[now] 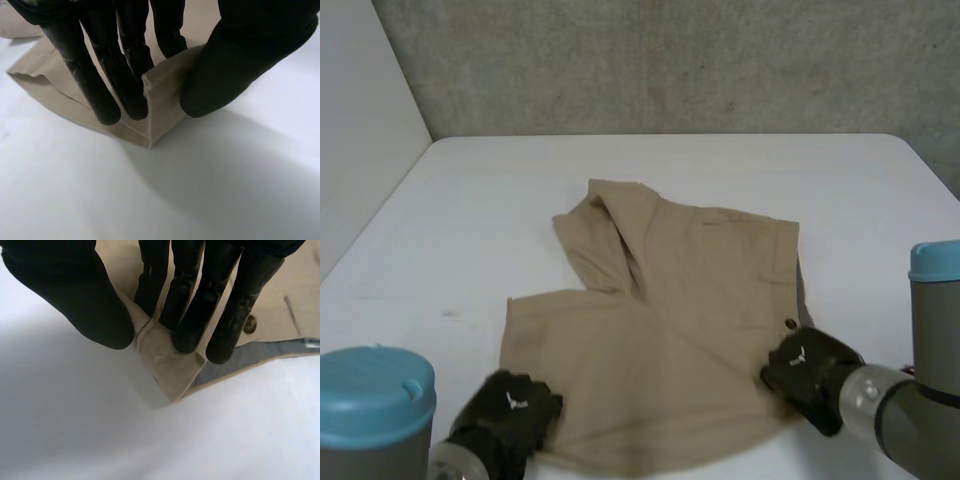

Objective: Fold the shorts.

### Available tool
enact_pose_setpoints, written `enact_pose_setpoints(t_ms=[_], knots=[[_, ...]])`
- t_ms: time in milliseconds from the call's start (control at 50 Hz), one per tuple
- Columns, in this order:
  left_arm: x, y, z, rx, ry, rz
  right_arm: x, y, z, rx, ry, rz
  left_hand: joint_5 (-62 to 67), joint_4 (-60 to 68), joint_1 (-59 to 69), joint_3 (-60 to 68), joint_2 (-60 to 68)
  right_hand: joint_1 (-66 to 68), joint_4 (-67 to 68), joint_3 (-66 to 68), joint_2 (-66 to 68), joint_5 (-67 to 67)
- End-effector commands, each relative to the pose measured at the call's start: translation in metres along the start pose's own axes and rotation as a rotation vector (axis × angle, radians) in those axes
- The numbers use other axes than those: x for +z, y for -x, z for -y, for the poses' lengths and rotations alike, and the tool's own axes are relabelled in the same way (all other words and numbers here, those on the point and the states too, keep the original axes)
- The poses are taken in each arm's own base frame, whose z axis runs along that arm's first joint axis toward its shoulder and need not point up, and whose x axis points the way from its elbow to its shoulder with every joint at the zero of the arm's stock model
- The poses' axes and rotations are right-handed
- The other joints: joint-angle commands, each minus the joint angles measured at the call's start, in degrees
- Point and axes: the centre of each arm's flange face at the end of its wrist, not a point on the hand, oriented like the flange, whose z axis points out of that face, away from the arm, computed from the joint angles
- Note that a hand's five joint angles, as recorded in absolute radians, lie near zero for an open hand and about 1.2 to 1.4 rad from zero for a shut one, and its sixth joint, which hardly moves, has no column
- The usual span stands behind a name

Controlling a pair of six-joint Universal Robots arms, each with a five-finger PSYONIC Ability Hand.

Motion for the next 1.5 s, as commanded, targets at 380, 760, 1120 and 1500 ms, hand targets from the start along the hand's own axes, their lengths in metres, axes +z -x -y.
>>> enact_pose_setpoints(t_ms=[380, 760, 1120, 1500], knots=[[0.081, 0.085, 0.131, -0.013, -0.395, 0.231, 0.013, -0.010, -0.005, -0.037, -0.030, -0.072, -54.1, -55.7, -52.3, -55.0, -55.4, 24.1, 11.7, 11.0, 12.7, 13.0], [0.194, 0.089, 0.147, 0.092, -0.463, 0.113, 0.023, -0.007, -0.009, -0.037, -0.021, -0.060, -42.2, -43.8, -40.4, -43.0, -43.4, 24.1, 11.7, 11.0, 12.7, 13.0], [0.216, 0.108, 0.124, 0.059, -0.356, 0.128, 0.027, -0.010, -0.010, -0.036, -0.022, -0.072, 10.2, 8.6, 12.0, 9.4, 8.9, 24.1, 11.7, 11.0, 12.7, 13.0], [0.182, 0.116, 0.081, 0.145, -0.108, 0.256, 0.027, -0.010, -0.010, -0.035, -0.021, -0.073, 13.5, 11.9, 15.3, 12.6, 12.2, 24.1, 11.7, 11.0, 12.7, 13.0]])
